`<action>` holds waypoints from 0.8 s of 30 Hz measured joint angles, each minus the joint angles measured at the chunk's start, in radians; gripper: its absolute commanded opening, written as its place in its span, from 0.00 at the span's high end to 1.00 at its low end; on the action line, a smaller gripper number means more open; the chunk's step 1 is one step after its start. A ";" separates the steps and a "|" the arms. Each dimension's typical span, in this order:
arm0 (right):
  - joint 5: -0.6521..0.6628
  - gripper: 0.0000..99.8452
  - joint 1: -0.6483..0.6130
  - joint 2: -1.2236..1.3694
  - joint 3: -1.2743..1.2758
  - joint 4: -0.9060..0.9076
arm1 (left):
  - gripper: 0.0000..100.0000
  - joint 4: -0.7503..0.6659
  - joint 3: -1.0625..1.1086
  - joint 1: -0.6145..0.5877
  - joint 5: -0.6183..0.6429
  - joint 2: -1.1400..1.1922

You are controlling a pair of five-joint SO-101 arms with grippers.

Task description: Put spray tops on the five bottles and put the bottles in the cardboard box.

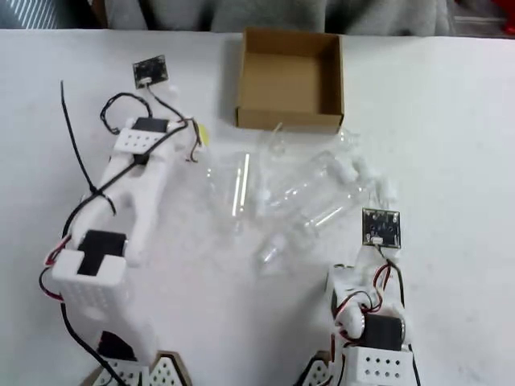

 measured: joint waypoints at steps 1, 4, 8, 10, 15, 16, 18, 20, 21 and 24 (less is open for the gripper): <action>0.000 0.98 0.000 0.000 0.000 0.000 | 0.81 0.000 -0.012 -0.006 0.000 0.012; 0.000 0.98 0.000 0.000 0.000 0.000 | 0.81 0.000 -0.046 -0.012 0.002 0.040; 0.000 0.98 0.000 0.000 0.000 0.000 | 0.71 -0.002 -0.054 -0.014 0.002 0.048; 0.000 0.98 0.000 0.000 0.000 0.000 | 0.62 -0.002 -0.054 -0.017 0.017 0.051; 0.000 0.98 0.000 0.000 0.000 0.000 | 0.55 0.061 -0.052 -0.018 0.124 0.058; 0.000 0.98 0.000 0.000 0.000 0.000 | 0.56 0.064 -0.052 -0.017 0.138 0.064; 0.000 0.98 0.000 0.000 0.000 0.000 | 0.58 0.064 -0.051 -0.017 0.153 0.071; 0.000 0.98 0.000 0.000 0.000 0.000 | 0.61 0.064 -0.052 -0.023 0.157 0.071; 0.000 0.98 0.000 0.000 0.000 0.000 | 0.62 0.064 -0.052 -0.026 0.157 0.072; 0.000 0.98 0.000 0.000 0.000 0.000 | 0.63 0.064 -0.052 -0.025 0.157 0.077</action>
